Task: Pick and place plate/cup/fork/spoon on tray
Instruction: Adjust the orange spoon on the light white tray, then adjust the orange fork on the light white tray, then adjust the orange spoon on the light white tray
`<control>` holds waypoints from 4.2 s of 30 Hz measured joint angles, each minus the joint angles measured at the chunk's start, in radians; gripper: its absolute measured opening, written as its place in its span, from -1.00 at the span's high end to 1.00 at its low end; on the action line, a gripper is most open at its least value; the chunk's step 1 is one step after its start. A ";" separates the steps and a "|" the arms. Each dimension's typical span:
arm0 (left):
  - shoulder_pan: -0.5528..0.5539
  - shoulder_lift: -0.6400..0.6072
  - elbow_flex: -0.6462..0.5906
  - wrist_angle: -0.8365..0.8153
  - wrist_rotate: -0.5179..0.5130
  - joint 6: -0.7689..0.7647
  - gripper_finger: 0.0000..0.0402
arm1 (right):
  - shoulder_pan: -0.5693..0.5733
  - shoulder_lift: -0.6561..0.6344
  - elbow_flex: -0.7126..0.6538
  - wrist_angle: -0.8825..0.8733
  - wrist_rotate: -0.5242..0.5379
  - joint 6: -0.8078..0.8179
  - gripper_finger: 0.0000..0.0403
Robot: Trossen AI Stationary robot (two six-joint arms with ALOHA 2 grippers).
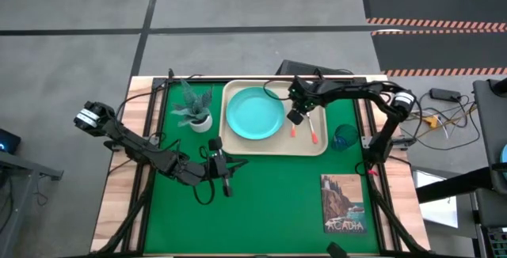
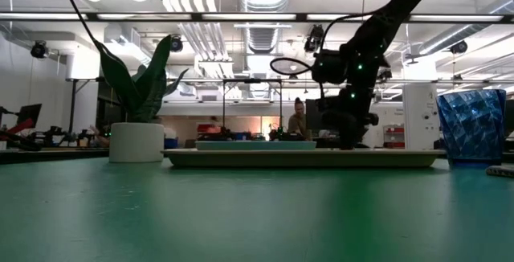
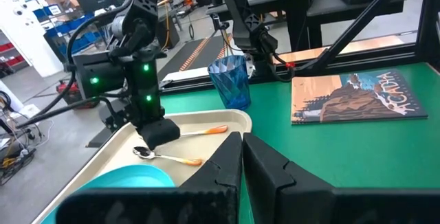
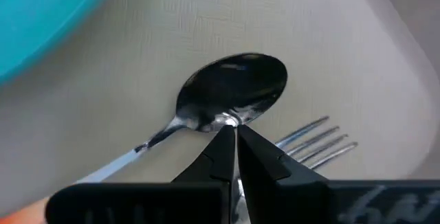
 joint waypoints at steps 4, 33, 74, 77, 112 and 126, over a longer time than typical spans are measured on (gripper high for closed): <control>0.000 0.000 0.000 0.000 0.000 0.003 1.00 | 0.000 0.021 0.000 0.041 0.019 -0.004 0.95; 0.000 0.000 0.000 0.000 0.000 -0.005 1.00 | 0.005 0.012 0.161 -0.388 0.024 0.008 0.95; 0.007 0.001 -0.002 -0.008 0.000 -0.008 1.00 | -0.034 0.007 0.066 -0.113 0.028 -0.058 0.95; 0.007 0.001 -0.002 -0.008 0.000 -0.008 1.00 | -0.050 0.007 0.065 -0.113 0.028 -0.057 0.95; 0.007 0.001 -0.002 -0.007 0.000 -0.005 1.00 | -0.015 -0.018 0.066 -0.152 0.023 -0.035 0.95; 0.007 0.000 -0.002 -0.007 0.000 -0.005 1.00 | 0.057 -0.078 0.058 -0.120 -0.085 -0.011 0.95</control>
